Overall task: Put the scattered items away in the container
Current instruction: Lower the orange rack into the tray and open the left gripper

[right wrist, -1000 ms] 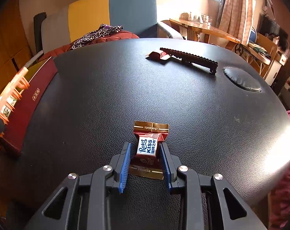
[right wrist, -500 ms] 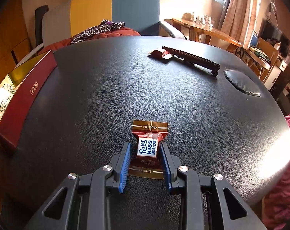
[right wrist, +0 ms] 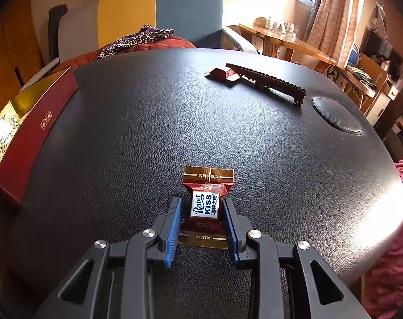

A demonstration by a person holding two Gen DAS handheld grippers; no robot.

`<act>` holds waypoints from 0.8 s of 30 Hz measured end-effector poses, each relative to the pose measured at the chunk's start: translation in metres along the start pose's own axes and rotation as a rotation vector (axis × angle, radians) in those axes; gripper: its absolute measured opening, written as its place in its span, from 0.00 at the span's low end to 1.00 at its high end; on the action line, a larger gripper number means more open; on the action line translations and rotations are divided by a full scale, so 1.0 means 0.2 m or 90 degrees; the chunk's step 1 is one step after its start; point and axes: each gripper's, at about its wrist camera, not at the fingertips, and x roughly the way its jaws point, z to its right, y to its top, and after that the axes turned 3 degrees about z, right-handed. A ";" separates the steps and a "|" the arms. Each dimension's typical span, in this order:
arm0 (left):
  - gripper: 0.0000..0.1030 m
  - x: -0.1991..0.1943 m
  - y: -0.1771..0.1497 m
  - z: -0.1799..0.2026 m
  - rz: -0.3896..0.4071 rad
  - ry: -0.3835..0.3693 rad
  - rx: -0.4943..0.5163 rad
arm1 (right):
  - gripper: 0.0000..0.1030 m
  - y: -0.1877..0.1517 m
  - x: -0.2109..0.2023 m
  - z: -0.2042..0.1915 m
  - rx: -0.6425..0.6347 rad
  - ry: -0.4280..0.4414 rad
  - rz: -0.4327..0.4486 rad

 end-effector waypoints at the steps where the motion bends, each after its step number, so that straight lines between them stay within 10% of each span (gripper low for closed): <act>1: 0.49 0.00 0.00 0.00 0.000 0.001 0.000 | 0.30 0.00 0.00 0.00 0.000 0.000 0.000; 24: 0.63 -0.26 -0.03 -0.12 0.055 -0.020 -0.058 | 0.21 0.06 -0.08 -0.06 0.014 0.070 0.026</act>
